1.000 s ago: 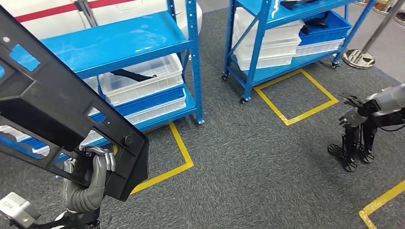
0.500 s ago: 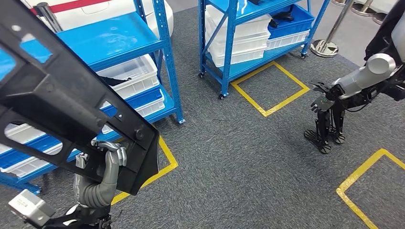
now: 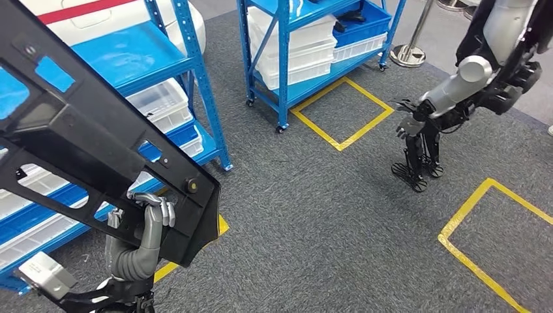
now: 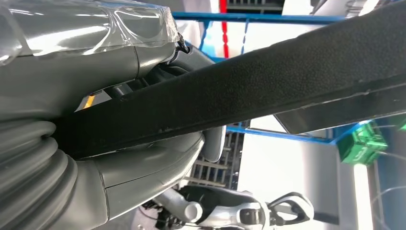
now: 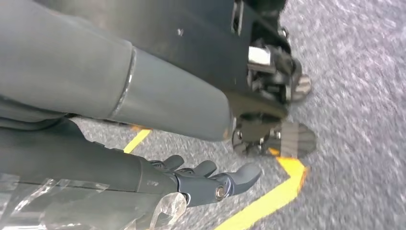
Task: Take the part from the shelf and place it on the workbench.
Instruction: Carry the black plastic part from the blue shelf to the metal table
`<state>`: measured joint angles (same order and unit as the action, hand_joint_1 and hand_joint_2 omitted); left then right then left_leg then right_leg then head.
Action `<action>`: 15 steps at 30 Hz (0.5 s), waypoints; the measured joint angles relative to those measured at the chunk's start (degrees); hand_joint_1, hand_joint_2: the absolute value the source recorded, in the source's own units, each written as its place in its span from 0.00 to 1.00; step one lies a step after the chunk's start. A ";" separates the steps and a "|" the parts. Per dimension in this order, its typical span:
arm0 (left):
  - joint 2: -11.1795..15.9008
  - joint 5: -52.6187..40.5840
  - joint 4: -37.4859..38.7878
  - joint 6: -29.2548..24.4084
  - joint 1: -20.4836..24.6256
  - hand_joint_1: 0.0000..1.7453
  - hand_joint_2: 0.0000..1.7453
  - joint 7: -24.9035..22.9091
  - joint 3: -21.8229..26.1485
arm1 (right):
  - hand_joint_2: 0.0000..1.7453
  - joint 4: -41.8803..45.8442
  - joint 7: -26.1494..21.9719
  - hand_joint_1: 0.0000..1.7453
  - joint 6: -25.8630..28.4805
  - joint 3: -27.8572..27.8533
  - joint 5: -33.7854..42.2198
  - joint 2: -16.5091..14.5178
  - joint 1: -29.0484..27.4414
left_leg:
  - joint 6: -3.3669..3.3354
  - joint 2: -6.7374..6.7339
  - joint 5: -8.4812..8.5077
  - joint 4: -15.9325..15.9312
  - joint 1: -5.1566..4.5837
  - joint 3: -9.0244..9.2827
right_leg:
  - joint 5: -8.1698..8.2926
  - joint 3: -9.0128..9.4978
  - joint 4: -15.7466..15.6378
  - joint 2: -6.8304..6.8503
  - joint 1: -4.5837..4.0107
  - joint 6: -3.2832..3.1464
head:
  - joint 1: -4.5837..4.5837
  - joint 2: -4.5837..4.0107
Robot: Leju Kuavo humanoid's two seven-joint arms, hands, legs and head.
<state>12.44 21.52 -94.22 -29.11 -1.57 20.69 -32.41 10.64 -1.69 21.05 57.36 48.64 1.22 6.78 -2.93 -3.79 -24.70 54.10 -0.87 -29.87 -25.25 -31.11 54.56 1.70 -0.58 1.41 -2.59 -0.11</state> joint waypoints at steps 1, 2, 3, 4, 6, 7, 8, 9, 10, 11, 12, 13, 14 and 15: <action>0.19 0.03 0.01 0.10 -0.14 1.00 1.00 0.00 0.34 | 0.00 0.00 0.12 0.00 -0.01 0.02 -0.01 -0.16 -0.02 | 0.32 -0.03 -0.07 0.05 0.07 -0.04 | 0.18 -0.07 -0.11 -0.31 0.10 -0.31 | 0.01 0.00; 0.33 -0.06 0.01 0.13 -0.26 1.00 1.00 -0.02 0.70 | 0.00 0.00 0.27 0.00 -0.01 0.03 -0.01 -0.29 -0.03 | 0.69 0.42 -0.53 0.55 0.14 -0.21 | 0.37 -0.11 -0.24 -0.61 0.24 -0.62 | -0.03 0.00; 0.48 -0.30 0.00 0.13 -0.41 1.00 1.00 -0.04 1.08 | 0.00 0.00 0.49 0.00 -0.01 0.03 0.00 -0.42 -0.01 | 1.09 1.15 -1.62 2.08 0.26 -0.80 | 0.58 -0.15 -0.37 -0.87 0.41 -0.94 | -0.12 0.00; 0.66 -0.64 0.00 0.11 -0.60 1.00 1.00 -0.13 1.45 | 0.00 0.00 0.75 0.00 -0.01 0.03 0.01 -0.57 0.01 | 1.48 2.02 -3.38 4.96 0.42 -2.01 | 0.76 -0.21 -0.47 -1.17 0.58 -1.21 | -0.22 0.00; 0.92 -1.50 -0.01 0.02 -1.02 1.00 1.00 -0.44 1.97 | 0.00 0.00 1.43 0.00 0.00 0.03 0.06 -0.74 0.01 | 2.06 3.07 -7.42 13.32 0.75 -5.65 | 0.95 -0.48 -0.46 -1.91 0.59 -1.48 | -0.37 0.00; 1.05 -1.97 -0.01 -0.04 -1.16 1.00 1.00 -0.72 2.16 | 0.00 0.00 1.76 0.00 0.00 0.03 0.10 -0.81 -0.01 | 2.26 3.18 -8.60 16.72 0.89 -7.19 | 1.04 -0.60 -0.45 -2.39 0.61 -1.50 | -0.39 0.00; 1.13 -2.50 -0.01 -0.08 -1.26 1.00 1.00 -1.04 2.37 | 0.00 0.00 2.07 0.00 0.00 0.03 0.14 -0.88 -0.05 | 2.40 3.20 -8.69 18.10 1.03 -7.78 | 1.14 -0.69 -0.44 -2.90 0.64 -1.47 | -0.39 0.00; 1.20 -3.04 -0.01 -0.10 -1.31 1.00 1.00 -1.39 2.65 | 0.00 0.00 2.28 0.00 0.00 0.03 0.18 -0.94 -0.08 | 2.50 3.24 -7.66 16.96 1.17 -7.17 | 1.23 -0.73 -0.42 -3.47 0.70 -1.38 | -0.40 0.00; 1.29 -3.54 -0.02 -0.11 -1.34 1.00 1.00 -1.73 2.94 | 0.00 0.00 2.41 0.00 0.00 0.03 0.20 -1.03 -0.09 | 2.55 3.49 -5.77 13.50 1.32 -5.42 | 1.33 -0.72 -0.40 -4.08 0.79 -1.26 | -0.40 0.00; 1.38 -3.96 -0.05 -0.11 -1.34 1.00 1.00 -2.03 3.22 | 0.00 0.00 2.46 0.00 0.00 0.03 0.21 -1.11 -0.08 | 2.59 4.28 -3.67 8.85 1.52 -3.08 | 1.43 -0.72 -0.39 -4.65 0.87 -1.10 | -0.41 0.00; 1.46 -4.27 -0.10 -0.11 -1.36 1.00 1.00 -2.25 3.48 | 0.00 0.00 2.47 0.00 0.00 0.03 0.21 -1.17 -0.04 | 2.57 5.21 -2.09 4.50 1.62 -1.00 | 1.50 -0.82 -0.28 -5.21 0.82 -0.89 | -0.42 0.00; 1.52 -4.48 -0.20 -0.11 -1.42 1.00 1.00 -2.42 3.74 | 0.00 0.01 2.41 0.00 0.00 0.03 0.21 -1.23 0.02 | 2.47 6.02 -1.11 1.50 1.67 0.35 | 1.62 -0.99 -0.21 -5.72 0.77 -0.62 | -0.40 0.00; 1.57 -4.63 -0.31 -0.11 -1.51 1.00 1.00 -2.53 4.00 | 0.00 0.01 2.32 0.00 0.00 0.03 0.21 -1.28 0.03 | 2.28 6.52 -0.77 0.07 1.66 0.89 | 1.76 -1.21 -0.19 -6.16 0.72 -0.32 | -0.38 0.00; 1.58 -4.74 -0.44 -0.12 -1.60 1.00 1.00 -2.58 4.28 | 0.00 0.01 2.20 0.00 0.00 0.03 0.22 -1.32 -0.03 | 1.99 6.41 -0.76 -0.24 1.48 0.86 | 1.92 -1.44 -0.19 -6.60 0.70 0.01 | -0.35 0.00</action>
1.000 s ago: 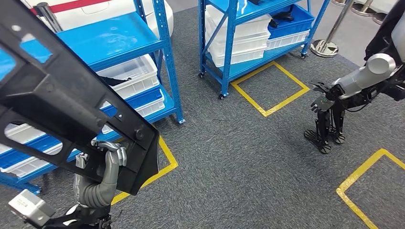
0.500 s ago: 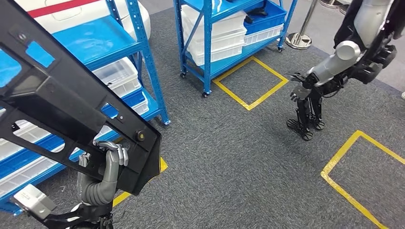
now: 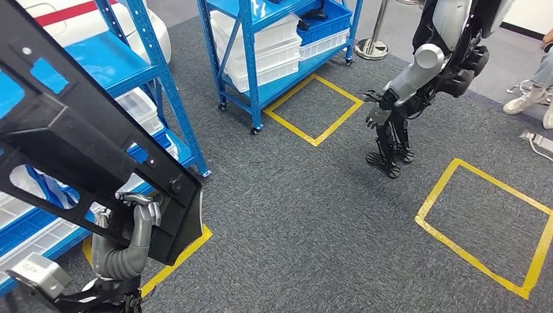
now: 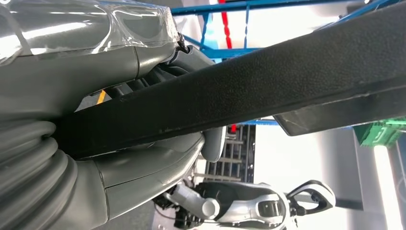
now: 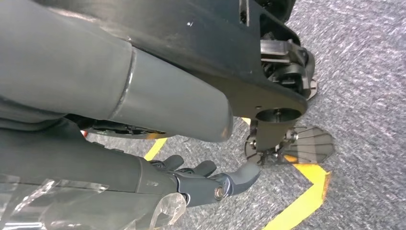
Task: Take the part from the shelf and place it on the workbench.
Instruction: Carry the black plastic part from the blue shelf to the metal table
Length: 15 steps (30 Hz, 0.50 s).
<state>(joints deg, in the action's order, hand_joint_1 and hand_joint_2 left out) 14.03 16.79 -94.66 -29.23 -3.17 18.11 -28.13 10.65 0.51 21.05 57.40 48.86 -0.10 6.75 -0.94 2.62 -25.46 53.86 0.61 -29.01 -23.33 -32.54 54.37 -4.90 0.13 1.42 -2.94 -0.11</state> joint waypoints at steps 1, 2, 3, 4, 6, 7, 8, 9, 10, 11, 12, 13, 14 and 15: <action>0.02 -0.08 -0.18 -0.01 -0.07 1.00 1.00 -0.03 0.25 | 0.00 0.00 -0.18 0.00 0.00 0.00 0.01 -0.03 -0.12 | -0.43 -0.38 0.21 -0.02 -0.03 -0.10 | 0.12 -0.17 -0.05 -0.27 0.11 0.33 | 0.03 0.00; 0.04 -0.15 -0.38 -0.01 -0.10 1.00 1.00 -0.03 0.45 | 0.00 -0.01 -0.36 0.00 0.00 0.00 0.01 -0.07 -0.26 | -0.88 -0.79 0.41 -0.13 -0.05 -0.11 | -0.10 -0.39 0.27 0.16 0.19 0.58 | 0.04 0.01; 0.06 -0.24 -0.61 0.01 -0.16 1.00 1.00 -0.02 0.64 | 0.00 -0.01 -0.56 0.00 0.01 0.01 -0.01 -0.13 -0.35 | -1.31 -1.19 0.61 -0.27 -0.06 -0.12 | -0.98 -0.94 1.51 1.03 0.23 0.80 | 0.10 0.01; 0.09 -0.31 -0.84 0.07 -0.29 1.00 1.00 -0.01 0.84 | 0.00 0.00 -0.79 0.00 0.01 0.02 -0.01 -0.21 -0.36 | -1.69 -1.65 0.79 -0.41 -0.02 -0.13 | -2.54 -1.98 3.95 2.08 0.23 0.99 | 0.16 0.01; 0.19 -0.42 -1.13 0.20 -0.77 1.00 1.00 0.01 1.36 | 0.00 0.01 -1.22 0.00 0.01 0.03 -0.01 -0.35 -0.31 | -2.04 -2.63 0.84 -0.42 -0.18 -0.26 | -6.86 -5.50 12.23 3.69 0.22 1.31 | 0.31 0.00; 0.25 -0.43 -1.18 0.26 -1.02 1.00 1.00 0.01 1.60 | 0.00 0.02 -1.42 0.00 0.00 0.02 -0.01 -0.39 -0.30 | -2.10 -3.17 0.84 -0.41 -0.26 -0.30 | -8.37 -7.09 15.99 3.87 0.27 1.44 | 0.32 0.00; 0.32 -0.45 -1.20 0.30 -1.19 1.00 1.00 0.02 1.80 | 0.00 0.02 -1.60 0.00 0.00 0.02 -0.02 -0.42 -0.30 | -2.11 -3.68 0.83 -0.40 -0.32 -0.34 | -8.92 -7.88 18.07 3.98 0.31 1.52 | 0.33 0.00; 0.38 -0.49 -1.27 0.35 -1.28 1.00 1.00 0.02 1.95 | 0.00 0.02 -1.73 0.00 0.00 0.02 -0.04 -0.46 -0.31 | -2.09 -4.16 0.82 -0.39 -0.34 -0.32 | -8.28 -7.39 17.58 4.10 0.36 1.54 | 0.33 0.00; 0.40 -0.54 -1.37 0.44 -1.31 1.00 1.00 0.04 2.07 | 0.00 0.02 -1.84 0.00 0.01 0.02 -0.05 -0.50 -0.32 | -2.04 -4.59 0.78 -0.37 -0.35 -0.26 | -6.68 -5.63 14.51 4.46 0.39 1.49 | 0.33 0.00; 0.42 -0.62 -1.50 0.54 -1.31 1.00 1.00 0.07 2.21 | 0.00 0.02 -1.91 0.00 0.01 0.02 -0.05 -0.51 -0.32 | -1.93 -4.97 0.71 -0.35 -0.38 -0.16 | -4.77 -3.11 9.99 5.30 0.41 1.41 | 0.34 0.00; 0.43 -0.72 -1.65 0.69 -1.33 1.00 1.00 0.08 2.41 | 0.00 0.02 -1.95 0.00 0.02 0.03 -0.06 -0.55 -0.29 | -1.74 -5.34 0.59 -0.26 -0.54 -0.11 | -3.35 -0.78 5.60 6.31 0.25 1.24 | 0.35 0.00; 0.45 -0.81 -1.80 0.89 -1.36 1.00 1.00 0.07 2.64 | 0.00 0.02 -1.96 0.00 0.02 0.03 -0.07 -0.63 -0.24 | -1.52 -5.69 0.47 -0.19 -0.70 -0.08 | -2.43 0.83 2.36 7.05 0.15 0.98 | 0.33 0.00; 0.50 -0.95 -1.94 1.08 -1.38 1.00 1.00 0.04 2.85 | 0.00 0.02 -1.94 0.00 0.01 0.03 -0.07 -0.71 -0.20 | -1.30 -6.03 0.38 -0.12 -0.84 -0.08 | -2.18 1.52 0.77 7.45 0.01 0.72 | 0.32 0.00; 0.55 -1.13 -2.09 1.27 -1.41 1.00 1.00 -0.01 3.02 | 0.00 0.02 -1.91 0.00 0.01 0.03 -0.07 -0.79 -0.18 | -1.06 -6.40 0.32 -0.08 -0.95 -0.11 | -2.28 1.48 0.46 7.24 -0.19 0.45 | 0.30 0.00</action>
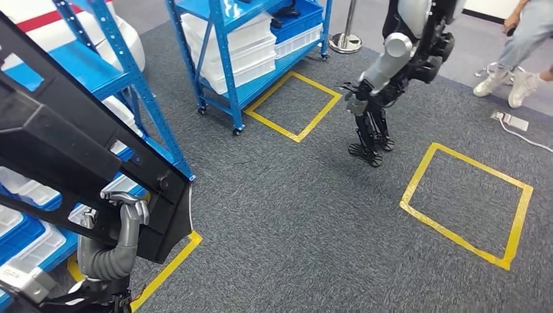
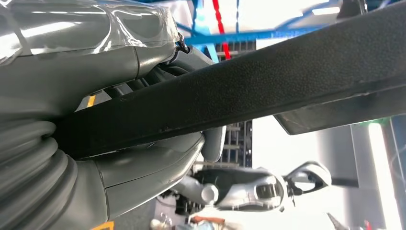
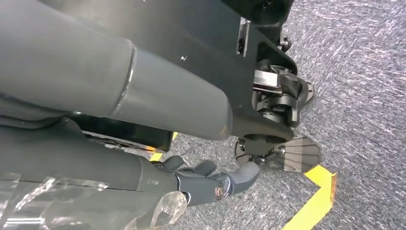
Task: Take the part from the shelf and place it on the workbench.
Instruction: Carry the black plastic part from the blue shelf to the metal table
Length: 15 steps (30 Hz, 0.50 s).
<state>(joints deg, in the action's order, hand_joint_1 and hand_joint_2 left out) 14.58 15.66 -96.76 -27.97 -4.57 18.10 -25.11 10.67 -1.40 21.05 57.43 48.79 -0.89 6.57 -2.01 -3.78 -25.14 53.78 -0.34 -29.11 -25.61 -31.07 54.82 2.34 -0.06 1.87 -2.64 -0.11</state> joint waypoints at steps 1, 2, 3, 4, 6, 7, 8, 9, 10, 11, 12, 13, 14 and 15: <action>0.05 -0.22 -0.16 0.17 -0.01 1.00 1.00 -0.07 0.10 | 0.00 0.00 0.07 0.00 -0.01 -0.01 0.01 -0.05 0.00 | 0.24 -0.38 -0.06 0.02 0.07 0.03 | 0.14 -0.15 -0.01 -0.53 0.01 -0.32 | -0.02 0.01; 0.09 -0.44 -0.30 0.28 0.00 1.00 1.00 -0.13 0.18 | 0.00 0.00 0.16 0.00 -0.01 -0.01 0.02 -0.11 0.00 | 0.54 -0.30 -0.34 0.29 0.22 0.01 | 0.27 -0.21 -0.06 -0.92 0.01 -0.60 | -0.01 0.01; 0.12 -0.65 -0.43 0.42 -0.03 1.00 1.00 -0.20 0.27 | 0.00 -0.01 0.27 0.00 -0.01 -0.01 0.02 -0.16 0.00 | 0.85 0.26 -1.14 1.30 0.36 -0.36 | 0.42 -0.24 -0.13 -1.33 0.05 -0.94 | -0.08 0.01; 0.16 -0.84 -0.54 0.54 -0.10 1.00 1.00 -0.25 0.38 | 0.00 -0.01 0.42 0.00 -0.01 -0.01 0.01 -0.23 0.03 | 1.15 1.09 -2.54 3.52 0.50 -1.30 | 0.57 -0.26 -0.21 -1.70 0.15 -1.28 | -0.16 0.01; 0.25 -1.13 -0.69 0.69 -0.43 1.00 1.00 -0.42 0.52 | 0.00 -0.01 0.73 0.00 -0.01 -0.01 -0.05 -0.33 0.06 | 1.55 2.75 -6.47 11.35 0.64 -4.94 | 0.71 -0.39 -0.21 -2.60 0.19 -1.71 | -0.34 0.00; 0.27 -1.25 -0.75 0.72 -0.64 1.00 1.00 -0.51 0.55 | 0.00 -0.01 0.94 0.00 -0.01 -0.01 -0.08 -0.36 0.07 | 1.65 3.01 -8.00 15.49 0.66 -6.93 | 0.76 -0.46 -0.20 -3.12 0.15 -1.84 | -0.37 0.00; 0.28 -1.35 -0.78 0.73 -0.82 1.00 1.00 -0.59 0.57 | 0.00 -0.01 1.13 0.00 -0.01 0.00 -0.09 -0.38 0.07 | 1.68 3.11 -8.59 18.10 0.67 -8.26 | 0.79 -0.49 -0.19 -3.69 0.11 -1.89 | -0.39 0.00; 0.28 -1.42 -0.80 0.73 -0.93 1.00 1.00 -0.63 0.59 | 0.00 -0.02 1.30 0.00 -0.01 0.00 -0.08 -0.38 0.06 | 1.63 3.19 -8.03 18.38 0.68 -8.51 | 0.82 -0.48 -0.18 -4.27 0.08 -1.91 | -0.40 0.00; 0.28 -1.49 -0.82 0.73 -0.97 1.00 1.00 -0.63 0.63 | 0.00 -0.02 1.44 0.00 -0.01 0.01 -0.07 -0.38 0.05 | 1.48 3.35 -6.43 16.20 0.67 -7.58 | 0.85 -0.42 -0.18 -4.81 0.05 -1.90 | -0.42 0.00; 0.28 -1.54 -0.85 0.73 -0.97 1.00 1.00 -0.63 0.73 | 0.00 -0.02 1.51 0.00 -0.01 0.01 -0.05 -0.40 0.04 | 1.22 3.87 -4.19 12.01 0.66 -5.69 | 0.87 -0.34 -0.18 -5.38 0.05 -1.87 | -0.42 0.00; 0.29 -1.55 -0.89 0.72 -0.97 1.00 1.00 -0.63 0.87 | 0.00 -0.01 1.55 0.00 -0.01 0.01 -0.04 -0.48 0.05 | 0.86 4.97 -2.18 7.35 0.63 -3.59 | 0.90 -0.32 -0.15 -5.91 0.00 -1.77 | -0.42 0.00; 0.30 -1.56 -0.93 0.70 -0.99 1.00 1.00 -0.63 1.05 | 0.00 -0.01 1.55 0.00 -0.01 0.01 -0.02 -0.55 0.09 | 0.61 5.79 -0.71 3.66 0.57 -2.01 | 0.94 -0.38 -0.10 -6.38 -0.07 -1.62 | -0.42 0.00; 0.31 -1.58 -0.97 0.68 -1.04 1.00 1.00 -0.62 1.22 | 0.00 0.00 1.53 0.00 -0.01 0.01 0.02 -0.62 0.11 | 0.41 6.45 0.07 1.37 0.47 -1.08 | 1.01 -0.52 -0.07 -6.78 -0.12 -1.42 | -0.42 0.00; 0.33 -1.58 -0.99 0.66 -1.09 1.00 1.00 -0.62 1.34 | 0.00 -0.01 1.48 0.00 0.02 0.01 0.04 -0.68 0.09 | 0.28 6.67 0.24 0.55 0.36 -0.85 | 1.09 -0.69 -0.08 -7.15 -0.13 -1.17 | -0.40 0.00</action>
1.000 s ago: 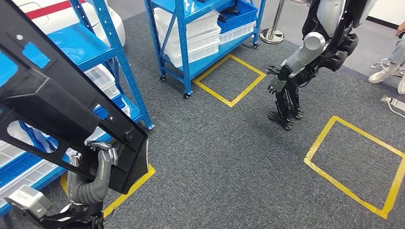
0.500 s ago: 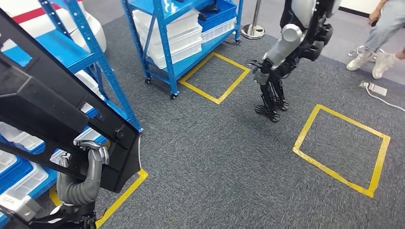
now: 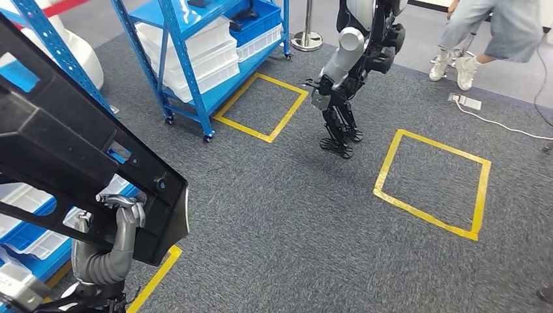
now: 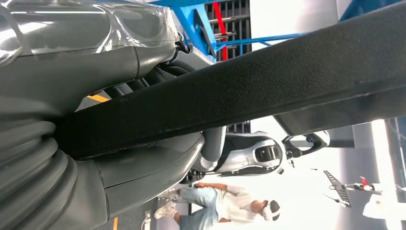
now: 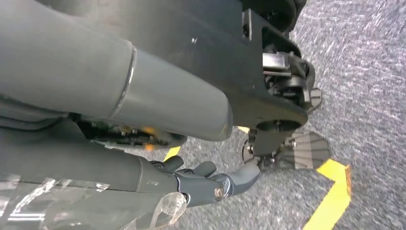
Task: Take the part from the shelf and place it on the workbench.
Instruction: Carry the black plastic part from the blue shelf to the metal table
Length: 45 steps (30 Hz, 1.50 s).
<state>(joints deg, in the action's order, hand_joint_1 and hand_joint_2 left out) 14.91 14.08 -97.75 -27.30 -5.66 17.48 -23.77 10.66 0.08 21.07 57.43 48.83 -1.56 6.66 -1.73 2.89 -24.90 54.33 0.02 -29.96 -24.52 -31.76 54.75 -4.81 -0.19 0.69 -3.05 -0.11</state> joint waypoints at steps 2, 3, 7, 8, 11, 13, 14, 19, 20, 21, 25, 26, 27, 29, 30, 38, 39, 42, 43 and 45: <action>0.02 0.13 -0.04 -0.01 -0.09 1.00 1.00 0.01 0.16 | 0.00 -0.01 -0.12 0.00 0.08 0.00 0.06 0.02 -0.12 | -0.39 -0.85 0.31 -0.23 -0.04 -0.05 | 0.01 -0.29 0.09 -0.29 0.14 0.51 | 0.02 0.00; 0.02 0.23 -0.09 0.01 -0.14 1.00 1.00 0.02 0.25 | 0.00 -0.02 -0.15 0.00 0.13 0.00 0.07 0.01 -0.15 | -0.69 -1.26 0.48 -0.40 0.03 0.00 | -0.52 -0.57 0.75 0.32 0.15 0.78 | 0.10 0.00; 0.06 0.45 -0.34 0.10 -0.96 1.00 1.00 0.03 0.55 | 0.00 -0.02 -0.19 0.00 0.28 -0.02 0.18 0.01 0.01 | -1.55 -3.36 0.67 -0.66 0.02 0.02 | -7.54 -6.16 13.61 3.66 0.10 1.75 | 0.33 0.00; 0.08 0.47 -0.34 0.12 -1.17 1.00 1.00 0.02 0.62 | 0.00 -0.02 -0.19 0.00 0.54 -0.02 0.19 0.01 0.04 | -1.57 -3.91 0.65 -0.65 -0.01 0.00 | -8.53 -7.41 16.57 3.79 0.12 1.89 | 0.33 0.00; 0.10 0.37 -0.35 0.19 -1.65 1.00 1.00 0.03 1.11 | 0.00 -0.02 -0.13 0.00 2.15 -0.02 0.19 0.00 0.02 | -1.46 -5.40 0.55 -0.61 -0.01 0.06 | -5.42 -4.76 12.24 4.48 0.29 2.00 | 0.34 0.01; 0.14 0.17 -0.42 0.22 -1.74 1.00 1.00 0.03 1.48 | 0.00 -0.02 0.04 0.00 3.00 -0.02 0.11 -0.14 -0.01 | -1.16 -6.12 0.37 -0.48 -0.28 0.14 | -2.44 -0.38 3.69 6.62 0.23 1.79 | 0.35 0.01; 0.20 0.08 -0.50 0.24 -1.76 1.00 1.00 0.02 1.62 | 0.00 -0.02 0.13 0.00 3.17 -0.02 0.05 -0.24 -0.03 | -0.95 -6.44 0.29 -0.42 -0.46 0.14 | -1.78 0.81 1.16 7.36 0.14 1.55 | 0.33 0.01; 0.38 -0.27 -0.98 0.40 -1.67 1.00 1.00 -0.44 1.90 | 0.00 -0.02 0.43 0.00 3.20 -0.02 0.24 -0.56 -0.09 | 0.52 -6.23 -1.48 1.73 -0.26 -0.50 | -1.13 0.99 -0.18 5.69 0.07 -0.01 | 0.13 0.01; 0.39 -0.36 -1.05 0.39 -1.68 1.00 1.00 -0.50 1.91 | 0.00 -0.02 0.49 0.00 3.20 -0.02 0.30 -0.61 -0.07 | 0.84 -5.21 -3.15 4.51 -0.12 -1.65 | -1.00 0.99 -0.23 5.28 0.19 -0.28 | 0.04 0.00; 0.40 -0.41 -1.09 0.38 -1.70 1.00 1.00 -0.52 1.91 | 0.00 -0.02 0.60 0.00 3.20 -0.02 0.32 -0.62 -0.05 | 1.06 -4.22 -5.18 8.49 -0.02 -3.38 | -0.95 0.95 -0.22 4.84 0.20 -0.43 | -0.05 0.00; 0.42 -0.55 -1.14 0.20 -1.77 1.00 1.00 -0.62 1.86 | 0.00 -0.02 0.99 0.00 3.19 -0.02 0.28 -0.62 -0.12 | 1.20 -3.47 -7.34 17.28 0.06 -7.70 | -0.87 0.97 -0.17 2.63 0.12 -0.62 | -0.12 0.00; 0.42 -0.58 -1.15 0.15 -1.75 1.00 1.00 -0.63 1.85 | 0.00 -0.02 1.04 0.00 3.19 -0.02 0.28 -0.63 -0.14 | 1.08 -3.24 -5.34 13.95 0.08 -6.21 | -0.87 1.08 -0.16 2.00 0.13 -0.61 | -0.12 0.00; 0.42 -0.61 -1.18 0.11 -1.72 1.00 1.00 -0.63 1.86 | 0.00 -0.02 1.07 0.00 3.18 -0.02 0.28 -0.65 -0.14 | 0.93 -2.48 -3.06 9.31 0.15 -4.09 | -0.87 1.17 -0.16 1.41 0.16 -0.58 | -0.12 0.00; 0.42 -0.62 -1.22 0.04 -1.70 1.00 1.00 -0.64 1.85 | 0.00 -0.02 1.08 0.00 3.17 -0.02 0.31 -0.69 -0.04 | 0.70 -0.80 -0.16 1.85 0.21 -0.84 | -0.86 1.08 -0.04 0.35 0.02 -0.36 | -0.11 0.01; 0.42 -0.62 -1.24 0.02 -1.69 1.00 1.00 -0.65 1.83 | 0.00 -0.02 1.08 0.00 3.17 -0.01 0.34 -0.69 -0.03 | 0.60 -0.27 0.21 0.34 0.20 -0.28 | -0.85 0.91 -0.02 -0.06 -0.03 -0.17 | -0.10 0.01; 0.42 -0.65 -1.77 -0.22 -1.79 1.00 1.00 -0.64 1.69 | 0.00 -0.02 1.00 0.00 3.20 -0.01 0.56 -0.58 -0.08 | -1.34 -3.54 0.61 -0.59 0.16 -0.13 | -8.71 -6.13 15.12 3.56 -0.06 1.66 | 0.26 0.00; 0.42 -0.66 -1.77 -0.26 -1.81 1.00 1.00 -0.65 1.68 | 0.00 -0.02 0.92 0.00 3.19 -0.01 0.58 -0.56 -0.06 | -1.34 -4.06 0.58 -0.58 0.15 -0.12 | -9.20 -7.13 17.34 3.73 -0.01 1.76 | 0.26 0.00; 0.42 -0.78 -1.77 -0.32 -1.75 1.00 1.00 -0.66 1.66 | 0.00 -0.02 0.55 0.00 3.21 -0.02 0.88 -0.44 -0.09 | -1.14 -5.46 0.36 -0.51 0.22 0.10 | -4.69 -3.55 10.31 4.80 0.29 1.96 | 0.27 0.01; 0.42 -0.85 -1.77 -0.32 -1.72 1.00 1.00 -0.66 1.66 | 0.00 -0.02 0.46 0.00 3.21 -0.02 0.97 -0.42 -0.12 | -0.95 -5.83 0.22 -0.45 0.10 0.21 | -3.03 -1.34 5.83 5.82 0.25 1.99 | 0.28 0.01; 0.42 -1.02 -1.78 -0.24 -1.63 1.00 1.00 -0.74 1.63 | 0.00 -0.02 0.27 0.00 3.20 -0.02 1.04 -0.44 -0.13 | -0.47 -6.50 0.00 -0.33 -0.17 0.31 | -1.44 1.02 0.59 6.93 0.09 1.60 | 0.21 0.01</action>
<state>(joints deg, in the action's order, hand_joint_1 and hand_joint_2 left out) 15.32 13.06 -99.53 -27.54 -7.30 16.74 -22.14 10.64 0.35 24.27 57.42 49.88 -2.00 6.53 -2.20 -3.61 -24.90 54.00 -0.15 -29.65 -25.96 -30.74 55.34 2.12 -0.10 2.29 -2.84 -0.10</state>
